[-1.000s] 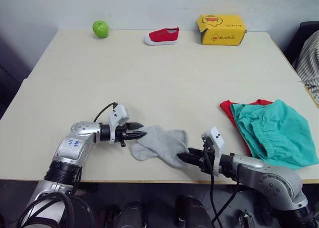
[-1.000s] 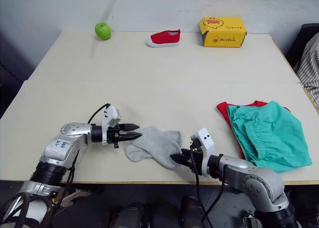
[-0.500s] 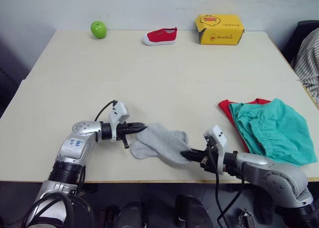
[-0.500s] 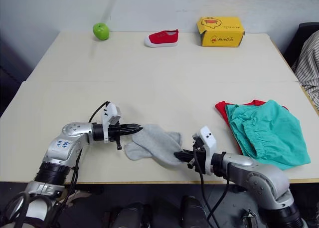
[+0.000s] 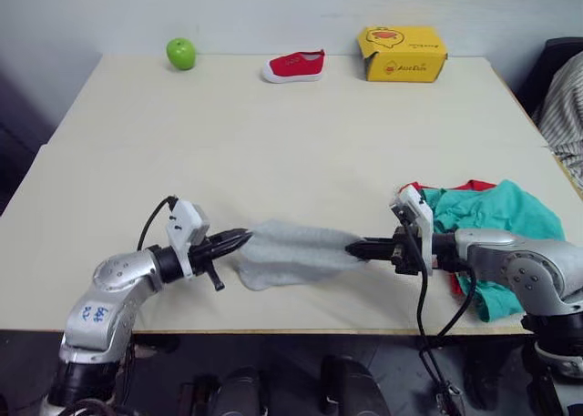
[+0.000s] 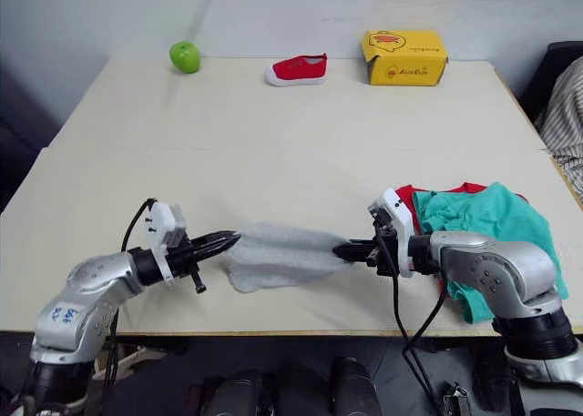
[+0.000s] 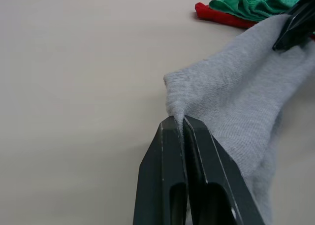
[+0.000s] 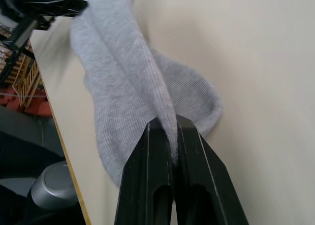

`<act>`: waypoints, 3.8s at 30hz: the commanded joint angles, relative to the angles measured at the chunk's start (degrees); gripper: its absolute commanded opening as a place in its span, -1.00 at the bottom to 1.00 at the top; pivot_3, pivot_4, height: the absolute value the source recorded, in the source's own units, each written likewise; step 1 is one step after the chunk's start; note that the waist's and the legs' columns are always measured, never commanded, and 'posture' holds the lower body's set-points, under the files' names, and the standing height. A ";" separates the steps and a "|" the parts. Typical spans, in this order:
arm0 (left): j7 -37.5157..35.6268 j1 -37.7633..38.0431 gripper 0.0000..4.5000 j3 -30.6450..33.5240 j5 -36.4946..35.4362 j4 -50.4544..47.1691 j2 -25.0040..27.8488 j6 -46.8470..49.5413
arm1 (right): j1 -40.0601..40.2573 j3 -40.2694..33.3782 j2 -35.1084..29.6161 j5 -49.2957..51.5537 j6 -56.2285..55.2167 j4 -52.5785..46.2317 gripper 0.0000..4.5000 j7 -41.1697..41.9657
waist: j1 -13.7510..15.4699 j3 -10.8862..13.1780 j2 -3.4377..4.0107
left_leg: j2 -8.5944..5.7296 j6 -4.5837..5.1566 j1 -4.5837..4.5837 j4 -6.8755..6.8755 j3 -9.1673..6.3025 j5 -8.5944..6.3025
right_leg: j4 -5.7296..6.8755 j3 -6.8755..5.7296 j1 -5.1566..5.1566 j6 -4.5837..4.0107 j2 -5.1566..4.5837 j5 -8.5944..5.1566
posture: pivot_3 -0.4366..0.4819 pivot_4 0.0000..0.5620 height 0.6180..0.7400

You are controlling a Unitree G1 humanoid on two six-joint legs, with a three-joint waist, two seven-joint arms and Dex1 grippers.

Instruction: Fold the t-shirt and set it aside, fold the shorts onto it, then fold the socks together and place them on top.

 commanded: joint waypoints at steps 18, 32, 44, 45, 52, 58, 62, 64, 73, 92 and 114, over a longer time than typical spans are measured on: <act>13.53 13.38 -0.98 -2.88 7.60 -9.06 -6.28 -5.35 | -12.47 9.38 3.58 -9.55 4.17 13.05 -1.00 11.28 | -0.09 0.00 0.00 | 0.06 -0.03 0.00 0.02 0.00 -0.02 | -0.10 0.00 -0.04 -0.05 -0.14 -0.02 | -0.05 -0.47 1.00; 12.27 12.31 0.03 3.59 0.85 -8.93 -8.34 -9.19 | -8.10 0.38 3.84 -11.49 -8.47 11.41 0.29 14.65 | 0.02 0.00 0.00 | 0.07 -0.05 -0.02 0.01 0.02 -0.05 | -0.12 0.00 -0.07 -0.05 -0.14 -0.02 | -0.05 -0.47 1.00; -4.62 -5.23 -1.00 -10.43 4.08 4.26 -0.53 -13.63 | 6.92 1.91 18.12 -21.18 -37.22 -1.56 -0.85 11.91 | -0.16 -0.04 0.03 | 0.05 -0.16 0.07 -0.04 0.14 -0.01 | 0.04 0.02 -0.05 -0.05 0.17 -0.02 | -0.05 -0.47 1.00; -2.66 -6.48 -1.00 -12.33 6.14 6.38 -2.22 -14.07 | 8.51 3.38 20.43 -23.43 -40.06 -0.71 -0.99 9.89 | -0.15 -0.04 0.03 | 0.04 -0.16 0.04 -0.04 0.15 -0.01 | 0.06 0.02 -0.08 -0.05 0.19 -0.02 | -0.05 -0.47 1.00; 3.61 -6.57 -1.00 -19.17 16.73 11.67 -4.30 -11.44 | 14.16 8.02 23.83 -37.21 -58.79 9.10 -0.99 4.46 | -0.24 -0.04 0.02 | 0.04 -0.12 0.02 -0.03 0.20 -0.01 | 0.10 0.05 -0.07 -0.02 0.20 -0.01 | -0.05 -0.47 1.00; 2.35 -5.29 -1.00 -18.84 16.75 13.69 -3.78 -12.08 | 17.39 -0.68 18.23 -33.37 -59.89 7.91 -0.99 5.12 | -0.16 -0.05 0.02 | 0.08 -0.16 0.27 -0.03 0.20 0.02 | 0.10 0.13 0.00 -0.09 0.12 -0.05 | -0.05 -0.47 1.00; 1.03 -6.74 -1.00 -17.37 13.55 15.90 -7.20 -16.77 | 19.86 -7.65 15.15 -15.78 -42.11 0.21 -0.99 6.33 | -0.03 -0.05 0.04 | 0.08 -0.13 0.30 -0.03 0.19 0.02 | 0.12 0.16 0.02 -0.09 -0.01 -0.05 | -0.05 -0.47 1.00; -0.01 -7.57 -1.00 -16.63 12.35 16.65 -8.40 -18.09 | 20.89 -10.76 13.41 -6.07 -30.55 -3.23 -0.92 4.05 | 0.02 -0.05 0.04 | 0.14 -0.13 0.28 -0.03 0.15 0.02 | 0.12 0.16 0.03 -0.10 -0.14 -0.05 | -0.05 -0.47 1.00; -3.99 -9.14 -1.00 -16.71 13.28 19.64 -7.07 -20.26 | 21.43 -16.70 12.86 31.36 3.40 -2.06 0.37 -29.12 | -0.02 -0.06 0.03 | 0.14 -0.12 0.24 -0.04 0.09 0.01 | 0.09 0.13 0.02 -0.14 -0.25 -0.06 | -0.05 -0.47 1.00; -5.21 -7.62 -1.00 -17.07 14.47 21.57 -6.68 -23.19 | 17.79 -2.68 25.71 46.27 -6.70 -0.39 0.54 -64.85 | -1.33 -0.44 -0.03 | 0.23 -0.14 0.25 -0.08 0.12 0.02 | 0.09 0.14 0.02 -0.14 -0.08 -0.07 | -0.05 -0.47 1.00; -6.32 -19.07 -1.00 -23.48 17.04 31.79 -17.65 -23.39 | 22.41 -13.55 14.74 50.88 -13.14 -8.95 -1.00 -69.46 | 0.12 -0.43 -0.03 | 0.00 0.12 -0.04 -0.06 0.07 -0.05 | -0.30 0.04 0.01 0.04 0.00 0.03 | -0.05 -0.47 1.00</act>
